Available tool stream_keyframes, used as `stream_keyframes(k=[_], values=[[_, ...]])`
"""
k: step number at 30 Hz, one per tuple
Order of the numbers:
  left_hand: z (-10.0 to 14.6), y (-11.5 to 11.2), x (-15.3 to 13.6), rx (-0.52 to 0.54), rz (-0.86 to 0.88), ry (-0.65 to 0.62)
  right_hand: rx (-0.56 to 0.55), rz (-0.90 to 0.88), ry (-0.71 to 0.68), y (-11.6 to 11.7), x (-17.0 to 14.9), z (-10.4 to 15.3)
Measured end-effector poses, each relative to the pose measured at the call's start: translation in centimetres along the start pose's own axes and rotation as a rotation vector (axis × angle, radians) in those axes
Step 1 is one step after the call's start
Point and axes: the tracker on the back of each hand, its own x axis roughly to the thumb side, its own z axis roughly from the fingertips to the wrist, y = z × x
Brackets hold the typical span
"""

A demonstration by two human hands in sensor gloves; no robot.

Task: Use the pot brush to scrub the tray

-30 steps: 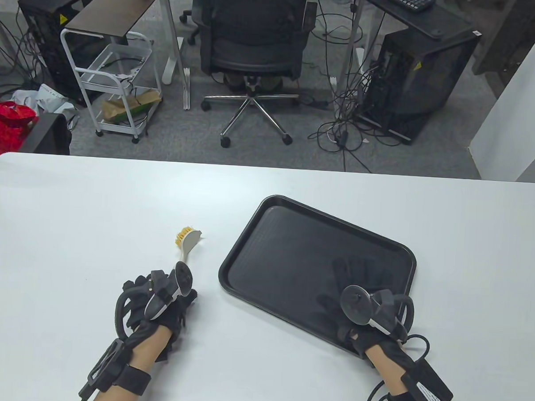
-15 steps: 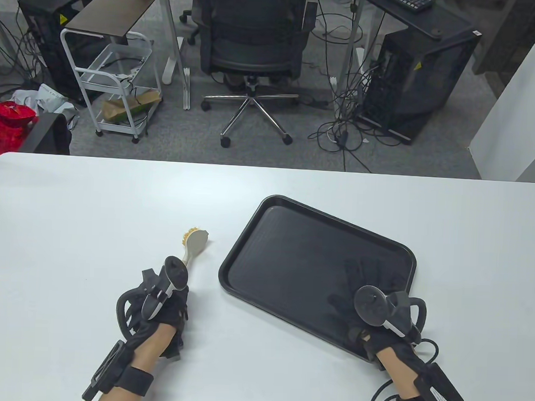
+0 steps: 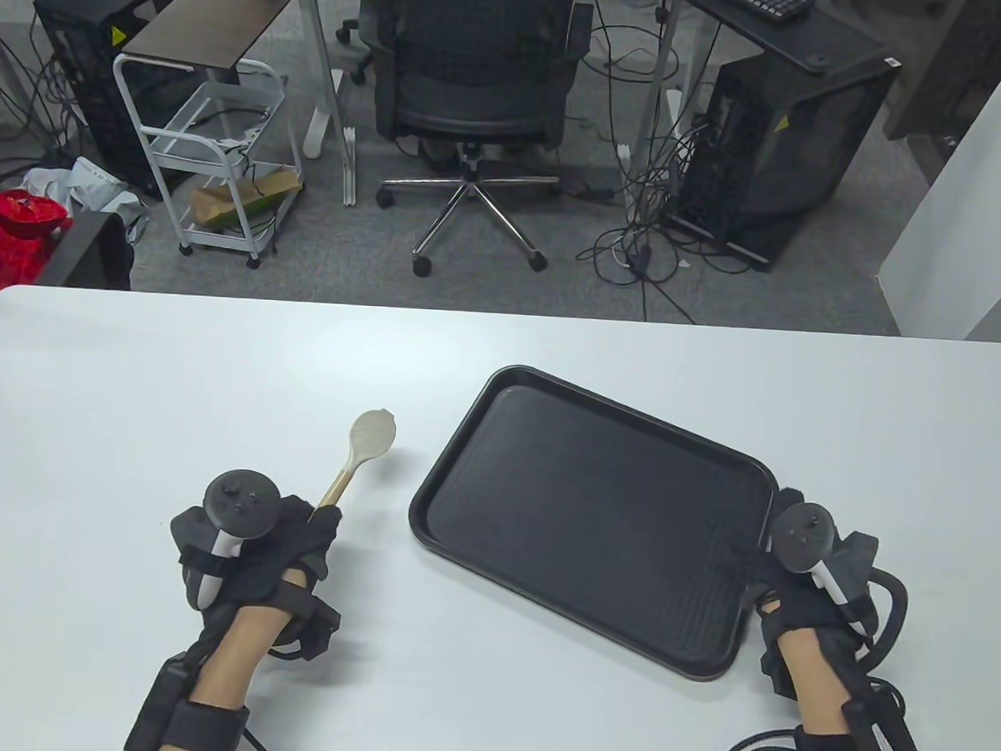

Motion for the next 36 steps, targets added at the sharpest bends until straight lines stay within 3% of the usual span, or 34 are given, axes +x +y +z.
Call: stream_keyframes(k=[6, 8, 14, 24, 36], values=[[0.1, 0.7, -0.4, -0.007, 0.06, -0.019, 0.313, 0.122, -0.014, 2.4, 1.5, -0.6], [0.1, 0.7, -0.5, -0.014, 0.087, -0.024, 0.352, 0.137, -0.038, 3.1, 2.2, -0.6], [0.1, 0.7, -0.7, -0.029, 0.13, -0.042, 0.338, 0.065, -0.106, 3.7, 3.3, -0.7], [0.0, 0.6, -0.8, -0.05, 0.144, -0.048, 0.194, -0.01, -0.245, 4.7, 6.8, 0.2], [0.4, -0.5, 0.8, -0.105, 0.137, -0.091, 0.163, -0.08, -0.341, 5.6, 9.2, 0.7]])
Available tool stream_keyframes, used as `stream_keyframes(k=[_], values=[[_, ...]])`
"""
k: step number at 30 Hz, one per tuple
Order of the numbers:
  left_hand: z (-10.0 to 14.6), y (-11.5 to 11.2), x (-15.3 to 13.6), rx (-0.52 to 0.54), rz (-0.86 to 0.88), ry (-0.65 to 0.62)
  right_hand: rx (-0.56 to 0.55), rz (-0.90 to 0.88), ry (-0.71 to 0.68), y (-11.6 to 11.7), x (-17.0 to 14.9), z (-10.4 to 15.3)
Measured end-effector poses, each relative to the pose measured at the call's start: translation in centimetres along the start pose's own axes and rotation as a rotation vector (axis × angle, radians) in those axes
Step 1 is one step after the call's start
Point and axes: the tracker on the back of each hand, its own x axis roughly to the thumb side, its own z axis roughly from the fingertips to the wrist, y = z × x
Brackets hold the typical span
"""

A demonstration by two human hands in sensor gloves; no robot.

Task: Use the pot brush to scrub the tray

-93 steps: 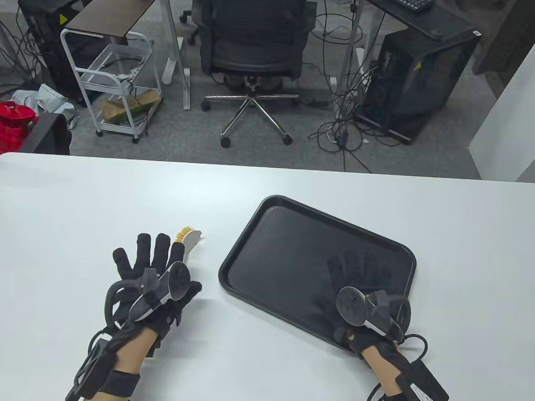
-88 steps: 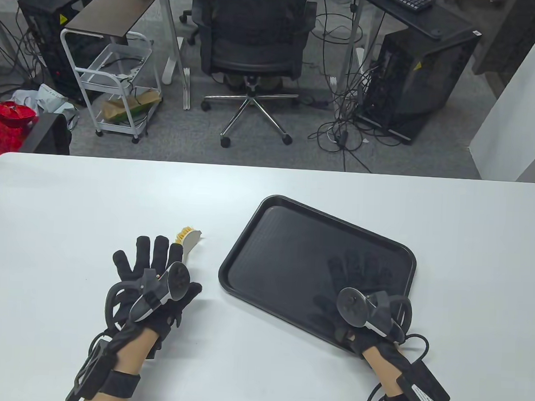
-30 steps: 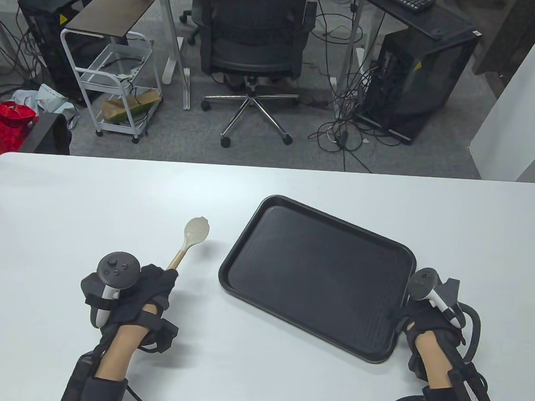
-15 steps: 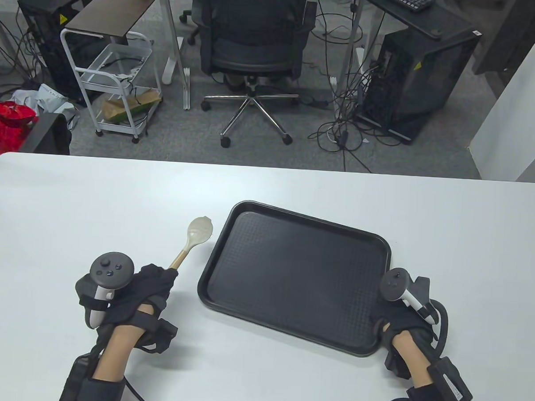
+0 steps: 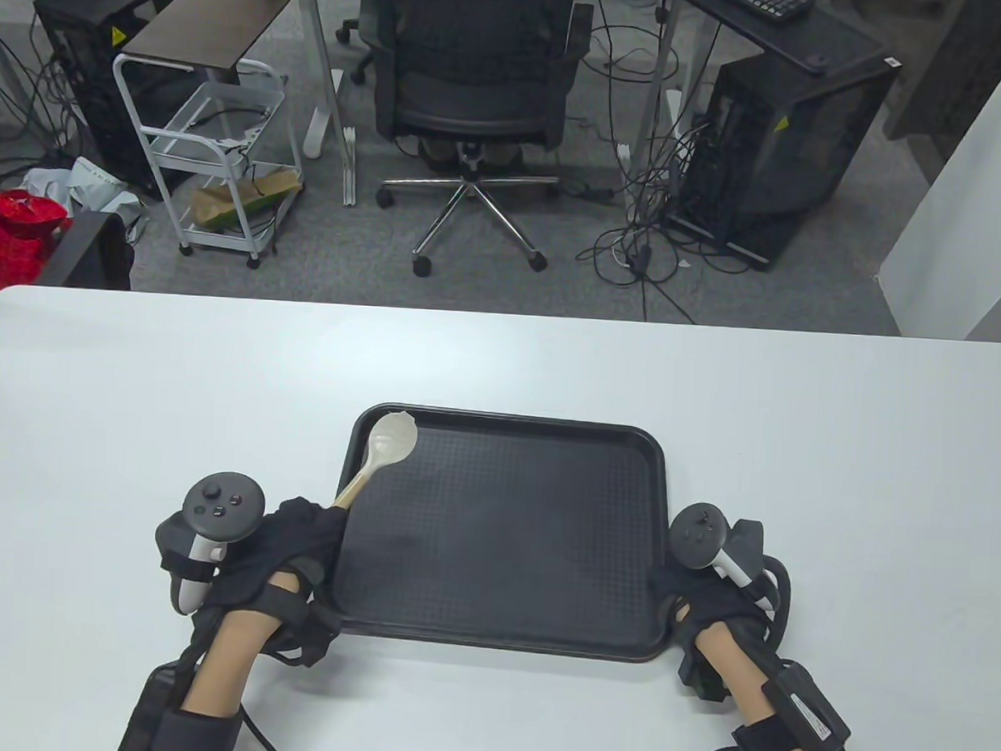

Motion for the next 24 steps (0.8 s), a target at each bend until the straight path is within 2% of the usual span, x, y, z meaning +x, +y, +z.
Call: stream_keyframes(k=[6, 11, 16, 20, 24], values=[[-0.7, -2.5, 3.2, -0.094, -0.014, -0.027, -0.009, -0.008, -0.006, 0.0, 0.2, -0.1], [-2.5, -6.4, 7.7, -0.196, -0.065, -0.029, -0.005, -0.023, -0.012, 0.1, 0.2, -0.3], [-5.0, -11.6, 12.6, -0.307, -0.082, -0.015, -0.005, -0.012, -0.012, 0.1, 0.3, -0.2], [-7.1, -15.4, 14.8, -0.34, -0.093, 0.014, -0.001, -0.016, -0.014, 0.1, 0.3, -0.2], [-8.5, -17.4, 15.7, -0.316, -0.11, 0.043, -0.001, -0.011, -0.015, 0.2, 0.3, -0.2]])
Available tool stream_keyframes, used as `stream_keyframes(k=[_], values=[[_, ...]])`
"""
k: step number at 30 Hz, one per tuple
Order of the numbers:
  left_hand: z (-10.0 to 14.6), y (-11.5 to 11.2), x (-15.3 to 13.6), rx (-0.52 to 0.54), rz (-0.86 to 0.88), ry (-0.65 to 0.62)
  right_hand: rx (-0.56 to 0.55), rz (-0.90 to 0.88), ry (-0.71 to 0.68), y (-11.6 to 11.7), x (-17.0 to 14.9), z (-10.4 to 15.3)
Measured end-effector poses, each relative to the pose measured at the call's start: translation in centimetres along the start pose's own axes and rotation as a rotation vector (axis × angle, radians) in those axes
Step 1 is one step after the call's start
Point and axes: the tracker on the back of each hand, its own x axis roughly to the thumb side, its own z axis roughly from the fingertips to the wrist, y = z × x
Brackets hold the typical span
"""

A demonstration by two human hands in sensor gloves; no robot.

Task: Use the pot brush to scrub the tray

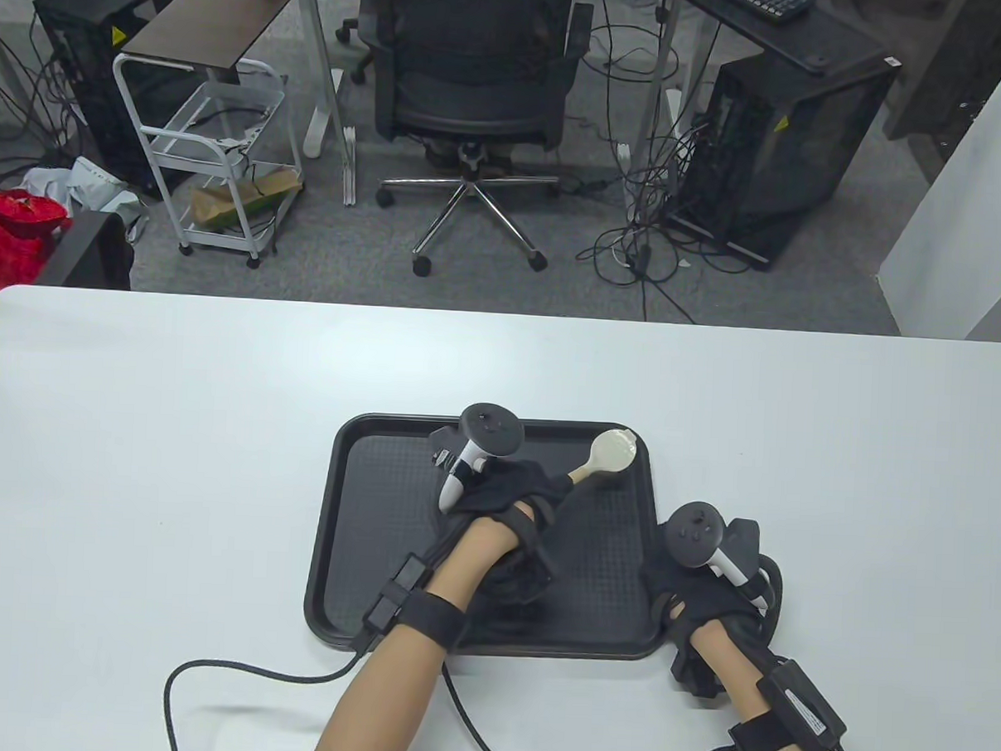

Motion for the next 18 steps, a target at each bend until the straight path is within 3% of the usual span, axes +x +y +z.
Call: stream_keyframes(k=[10, 18], values=[[-2.5, -1.1, -0.3, -0.026, 0.054, 0.05, 0.003, -0.002, 0.002, 0.0, 0.0, 0.0], [-1.9, -0.5, -1.1, 0.018, 0.012, 0.085, -0.009, 0.007, 0.006, 0.1, 0.0, 0.1]])
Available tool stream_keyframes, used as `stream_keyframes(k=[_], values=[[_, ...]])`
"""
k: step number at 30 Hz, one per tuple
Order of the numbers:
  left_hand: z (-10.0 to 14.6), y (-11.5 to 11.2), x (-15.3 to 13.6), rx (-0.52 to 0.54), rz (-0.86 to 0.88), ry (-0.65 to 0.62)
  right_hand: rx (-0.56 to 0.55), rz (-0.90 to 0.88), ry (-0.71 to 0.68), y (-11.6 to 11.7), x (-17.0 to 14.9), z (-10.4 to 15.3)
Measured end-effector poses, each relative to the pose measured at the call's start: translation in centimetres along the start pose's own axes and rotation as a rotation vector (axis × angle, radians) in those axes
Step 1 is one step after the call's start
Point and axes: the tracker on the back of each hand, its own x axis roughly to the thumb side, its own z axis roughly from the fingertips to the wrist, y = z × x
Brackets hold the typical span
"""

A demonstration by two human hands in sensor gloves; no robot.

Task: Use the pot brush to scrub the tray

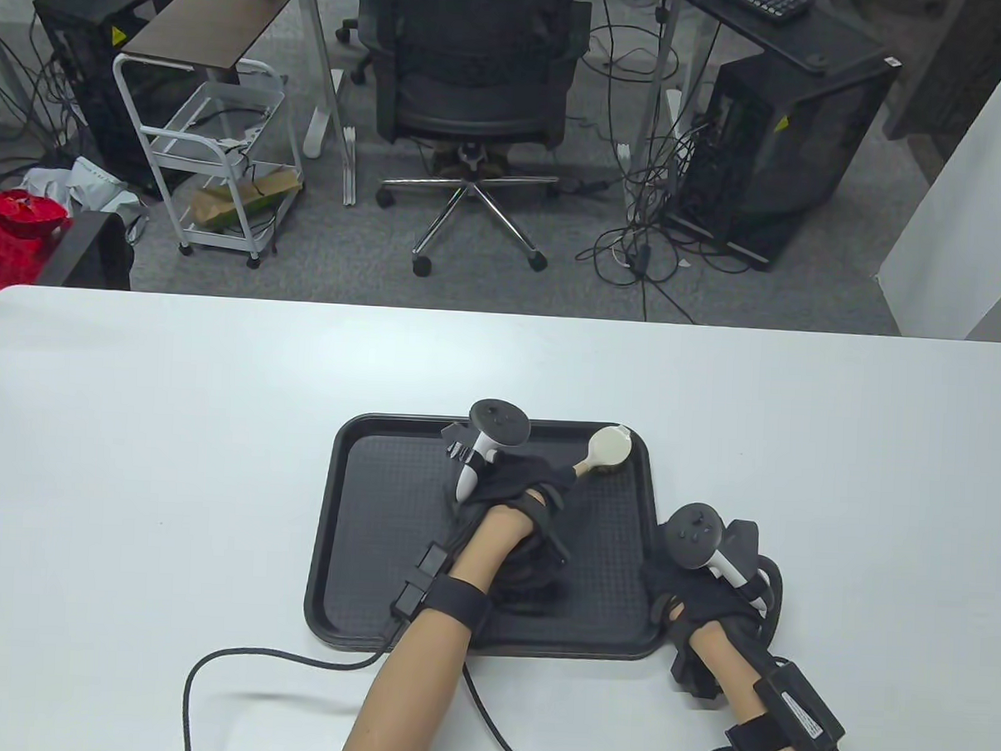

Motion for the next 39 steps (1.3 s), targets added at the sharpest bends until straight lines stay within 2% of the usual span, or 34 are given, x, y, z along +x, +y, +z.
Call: stream_keyframes(k=[17, 23, 39], values=[[2.5, 2.8, -3.7, 0.104, -0.057, 0.089, -0.007, 0.022, 0.006, 0.1, 0.1, 0.1], [2.7, 3.8, -5.1, 0.115, -0.061, 0.106, -0.01, 0.025, 0.006, 0.1, 0.2, 0.1], [4.2, 7.8, -9.1, 0.159, -0.098, 0.193, -0.009, 0.038, 0.005, 0.2, 0.3, 0.1]])
